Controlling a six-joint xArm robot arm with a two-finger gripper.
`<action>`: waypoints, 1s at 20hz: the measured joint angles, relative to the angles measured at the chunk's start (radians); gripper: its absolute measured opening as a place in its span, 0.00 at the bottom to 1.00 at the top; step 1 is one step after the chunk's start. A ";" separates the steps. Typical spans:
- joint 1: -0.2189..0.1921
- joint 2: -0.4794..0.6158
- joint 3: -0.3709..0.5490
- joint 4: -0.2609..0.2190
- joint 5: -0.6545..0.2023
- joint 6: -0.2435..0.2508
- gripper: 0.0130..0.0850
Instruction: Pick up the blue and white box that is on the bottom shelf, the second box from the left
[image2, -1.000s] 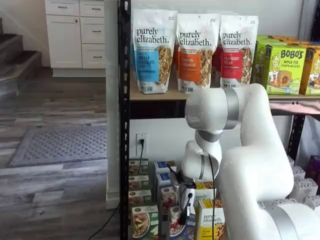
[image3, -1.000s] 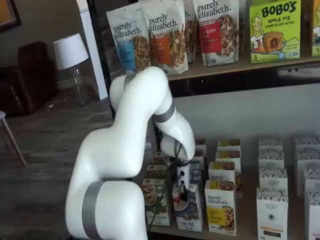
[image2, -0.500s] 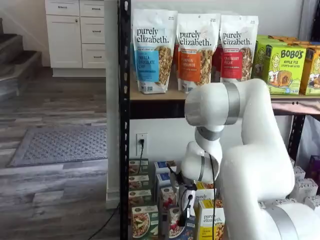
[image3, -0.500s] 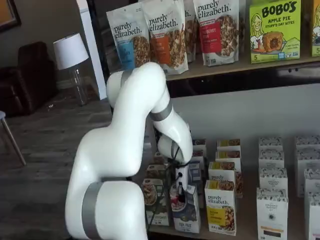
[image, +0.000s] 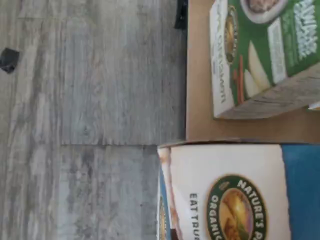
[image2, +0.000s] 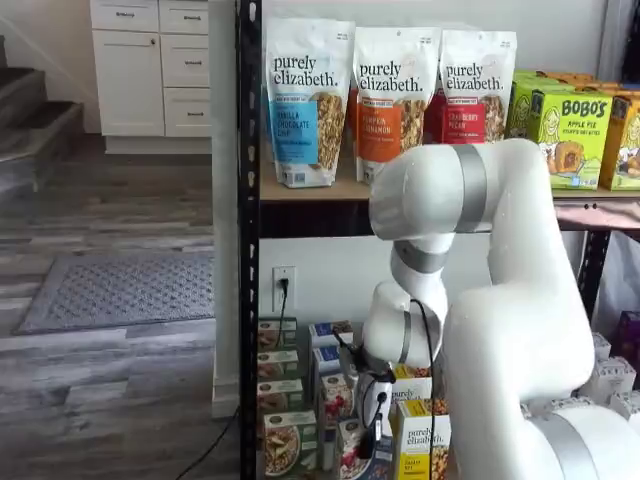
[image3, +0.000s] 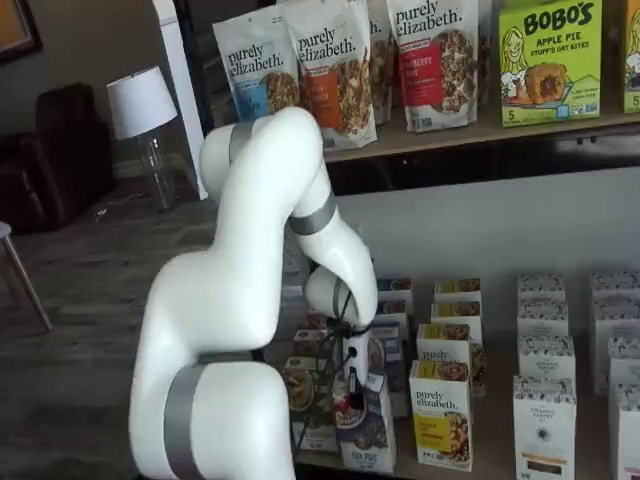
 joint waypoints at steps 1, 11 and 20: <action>0.003 -0.012 0.017 -0.012 -0.004 0.013 0.39; 0.027 -0.129 0.184 -0.099 -0.027 0.114 0.39; 0.033 -0.270 0.352 -0.078 -0.022 0.097 0.39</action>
